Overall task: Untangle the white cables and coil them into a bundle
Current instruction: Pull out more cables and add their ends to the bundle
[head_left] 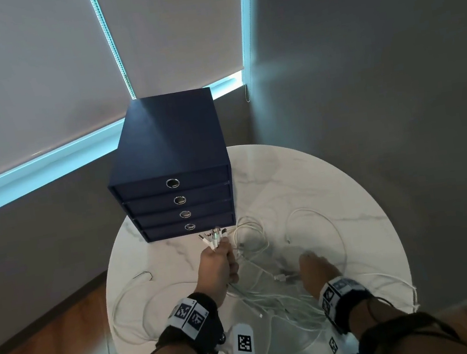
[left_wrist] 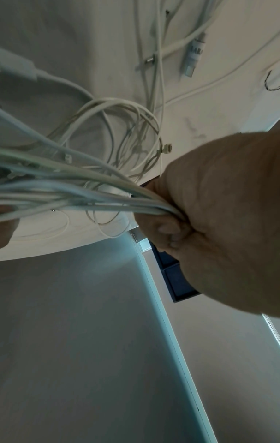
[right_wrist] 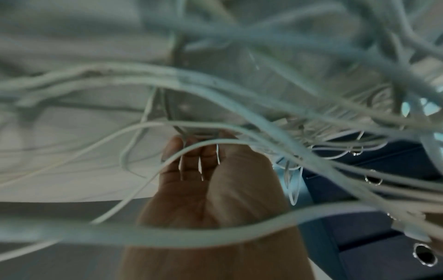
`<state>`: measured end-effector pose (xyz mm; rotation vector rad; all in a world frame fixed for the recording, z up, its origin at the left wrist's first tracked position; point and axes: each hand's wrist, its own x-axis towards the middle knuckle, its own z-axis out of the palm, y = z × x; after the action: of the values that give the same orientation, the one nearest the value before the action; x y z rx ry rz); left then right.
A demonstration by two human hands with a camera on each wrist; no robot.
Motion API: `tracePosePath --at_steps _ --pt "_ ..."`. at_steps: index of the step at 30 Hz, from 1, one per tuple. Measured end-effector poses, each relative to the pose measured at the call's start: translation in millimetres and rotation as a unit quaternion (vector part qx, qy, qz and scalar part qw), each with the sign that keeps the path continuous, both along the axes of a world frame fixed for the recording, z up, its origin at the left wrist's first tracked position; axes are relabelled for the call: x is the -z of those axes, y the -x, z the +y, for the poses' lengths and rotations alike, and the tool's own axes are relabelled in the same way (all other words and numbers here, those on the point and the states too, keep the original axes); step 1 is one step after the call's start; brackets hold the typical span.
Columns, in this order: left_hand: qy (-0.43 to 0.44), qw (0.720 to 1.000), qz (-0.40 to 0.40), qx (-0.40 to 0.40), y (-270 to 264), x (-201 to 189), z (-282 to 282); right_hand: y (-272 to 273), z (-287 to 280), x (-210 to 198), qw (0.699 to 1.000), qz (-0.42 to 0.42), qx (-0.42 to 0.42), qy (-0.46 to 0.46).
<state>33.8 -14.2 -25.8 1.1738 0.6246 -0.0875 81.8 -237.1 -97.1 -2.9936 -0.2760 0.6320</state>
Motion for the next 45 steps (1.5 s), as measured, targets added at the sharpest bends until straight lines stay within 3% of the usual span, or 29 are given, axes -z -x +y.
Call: tracePosePath --at_steps 4,8,11,14,19,25,28,33,37,40,43,45 --pt "-0.001 1.0 -0.015 0.001 -1 1 -2 -19 -2 -19 0.983 0.017 0.121 -0.136" --pt "0.003 1.0 -0.017 -0.002 -3 5 -7 -31 10 -59 0.91 -0.031 0.201 -0.36" --pt "0.019 1.0 -0.016 0.003 -3 5 -13 -27 36 -82 0.855 -0.046 0.197 -0.478" --pt "0.023 0.999 -0.029 0.019 -4 2 -20 -18 59 -86 0.838 -0.04 0.164 -0.519" --pt "-0.002 0.995 -0.068 0.067 -3 -4 -24 3 79 -85 0.868 -0.026 0.057 -0.493" --pt "-0.03 0.999 -0.032 0.003 -8 6 -16 8 73 -90 0.845 0.043 -0.009 -0.533" --pt "0.028 0.997 -0.035 -0.057 -9 -4 -17 2 59 -89 0.857 0.063 -0.006 -0.512" --pt "0.183 0.966 -0.095 -0.157 -17 -16 0 -10 8 -66 0.915 0.009 0.037 -0.401" --pt "0.152 0.977 -0.092 -0.119 -18 -15 17 -26 -30 -53 0.928 -0.064 0.133 -0.342" --pt "0.09 0.989 -0.085 -0.076 -15 -15 15 -38 -32 -65 0.875 -0.067 0.218 -0.426" --pt "0.025 0.996 -0.084 -0.031 -11 -16 5 -40 -14 -98 0.765 0.0 0.254 -0.592" --pt "-0.001 0.995 -0.095 -0.014 -11 -18 0 -35 3 -119 0.715 0.067 0.238 -0.654"
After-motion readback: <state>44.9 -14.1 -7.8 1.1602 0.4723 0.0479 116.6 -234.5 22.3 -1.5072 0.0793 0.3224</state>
